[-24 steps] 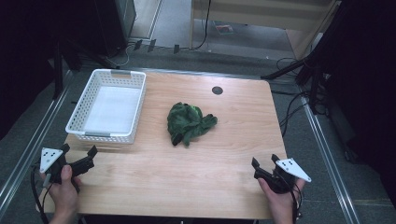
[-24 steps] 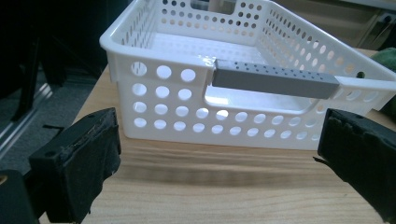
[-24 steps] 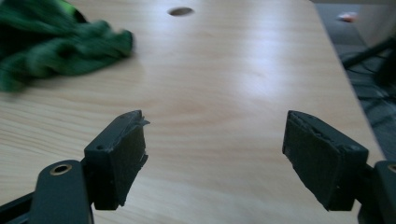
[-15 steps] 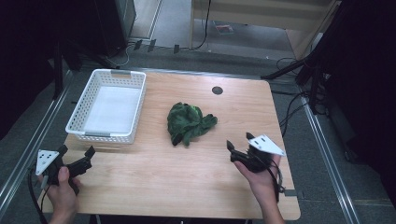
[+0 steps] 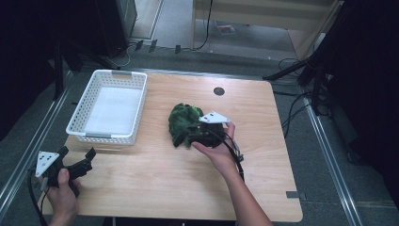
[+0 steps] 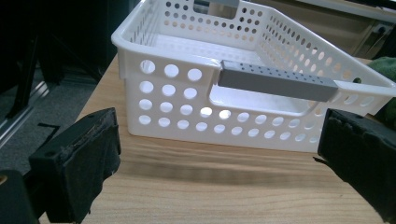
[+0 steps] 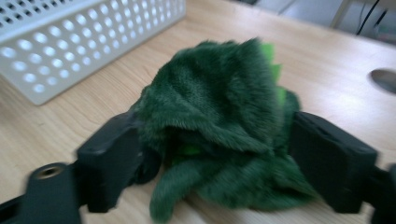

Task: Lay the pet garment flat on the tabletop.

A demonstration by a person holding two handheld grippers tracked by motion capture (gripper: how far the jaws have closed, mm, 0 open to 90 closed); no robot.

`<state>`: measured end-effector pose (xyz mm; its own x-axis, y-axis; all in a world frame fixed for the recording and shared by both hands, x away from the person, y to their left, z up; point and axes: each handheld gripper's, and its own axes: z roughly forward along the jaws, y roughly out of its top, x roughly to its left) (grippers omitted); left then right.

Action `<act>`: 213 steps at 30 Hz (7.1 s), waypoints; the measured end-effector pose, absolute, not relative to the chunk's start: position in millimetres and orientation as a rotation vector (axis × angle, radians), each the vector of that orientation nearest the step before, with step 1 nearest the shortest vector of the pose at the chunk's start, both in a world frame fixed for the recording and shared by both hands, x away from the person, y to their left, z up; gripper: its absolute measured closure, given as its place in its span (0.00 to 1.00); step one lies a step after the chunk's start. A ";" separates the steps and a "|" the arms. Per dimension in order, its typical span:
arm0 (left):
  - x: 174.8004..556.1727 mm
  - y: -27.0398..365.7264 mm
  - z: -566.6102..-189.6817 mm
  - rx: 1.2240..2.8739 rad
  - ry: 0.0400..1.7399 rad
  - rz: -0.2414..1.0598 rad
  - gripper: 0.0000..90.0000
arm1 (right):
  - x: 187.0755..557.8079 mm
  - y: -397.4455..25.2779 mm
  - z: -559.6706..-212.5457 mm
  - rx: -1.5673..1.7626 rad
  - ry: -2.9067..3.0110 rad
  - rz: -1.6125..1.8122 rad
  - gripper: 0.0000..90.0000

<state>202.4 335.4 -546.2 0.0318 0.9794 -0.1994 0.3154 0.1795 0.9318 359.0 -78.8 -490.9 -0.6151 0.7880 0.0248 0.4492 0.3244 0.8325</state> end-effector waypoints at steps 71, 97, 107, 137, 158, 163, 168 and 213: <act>271.2 179.5 -515.2 1.808 1.349 0.362 0.86 | 247.3 -91.7 -542.6 0.994 2.622 1.274 0.70; 274.7 186.3 -528.5 1.814 1.282 0.277 0.92 | 306.9 -96.3 -506.6 1.082 2.395 1.567 0.95; 266.4 139.4 -532.0 2.077 1.101 0.105 0.79 | 254.5 -151.1 -515.7 1.091 2.611 1.374 0.73; 331.9 108.4 -528.4 2.042 1.084 0.517 0.99 | 311.2 -132.6 -515.5 0.838 2.254 1.070 0.98; 355.4 117.1 -528.0 1.804 1.205 0.279 0.61 | 365.2 -136.5 -506.4 1.310 2.312 1.269 0.64; 353.0 106.9 -538.0 1.938 1.204 0.296 0.57 | 361.2 -120.7 -525.8 1.281 2.386 1.123 0.62; 347.3 98.9 -541.4 2.039 1.176 0.296 0.56 | 353.9 -126.4 -532.5 1.269 2.417 1.076 0.64; 245.6 124.6 -381.9 1.785 0.700 0.439 0.96 | 234.6 -150.9 -365.0 0.747 2.089 1.439 1.00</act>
